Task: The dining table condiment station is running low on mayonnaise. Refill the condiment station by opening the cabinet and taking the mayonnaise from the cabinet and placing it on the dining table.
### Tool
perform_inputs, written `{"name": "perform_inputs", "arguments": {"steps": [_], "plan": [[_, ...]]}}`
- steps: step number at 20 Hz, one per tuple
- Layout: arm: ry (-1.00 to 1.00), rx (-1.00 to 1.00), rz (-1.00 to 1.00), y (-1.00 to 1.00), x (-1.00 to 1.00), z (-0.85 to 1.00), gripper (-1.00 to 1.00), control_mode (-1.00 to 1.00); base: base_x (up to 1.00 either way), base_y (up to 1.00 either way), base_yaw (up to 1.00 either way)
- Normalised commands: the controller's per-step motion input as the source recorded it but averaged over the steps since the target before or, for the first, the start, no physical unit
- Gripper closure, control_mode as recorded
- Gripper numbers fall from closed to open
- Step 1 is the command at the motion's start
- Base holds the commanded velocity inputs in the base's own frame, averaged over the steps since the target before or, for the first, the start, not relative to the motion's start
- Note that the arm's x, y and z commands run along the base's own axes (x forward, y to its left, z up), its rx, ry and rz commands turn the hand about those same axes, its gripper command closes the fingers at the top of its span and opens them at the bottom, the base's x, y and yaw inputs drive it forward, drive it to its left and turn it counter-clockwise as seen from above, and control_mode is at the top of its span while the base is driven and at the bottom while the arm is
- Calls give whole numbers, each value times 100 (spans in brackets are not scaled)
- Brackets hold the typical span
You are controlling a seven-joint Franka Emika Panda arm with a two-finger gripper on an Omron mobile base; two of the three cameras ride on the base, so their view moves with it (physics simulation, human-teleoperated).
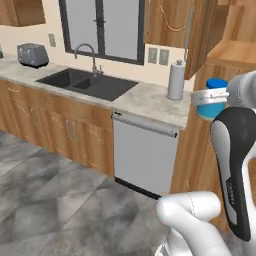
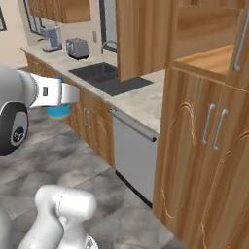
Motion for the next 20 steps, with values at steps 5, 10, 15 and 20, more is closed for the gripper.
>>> {"name": "perform_inputs", "arguments": {"steps": [5,10,15,20], "plan": [[0,0,0,0,0,0,100,100,-14,24,74],[0,0,0,0,0,0,100,100,0,30,71],[0,0,0,0,0,0,100,100,0,39,66],[0,0,0,0,0,0,100,100,10,42,61]]}}
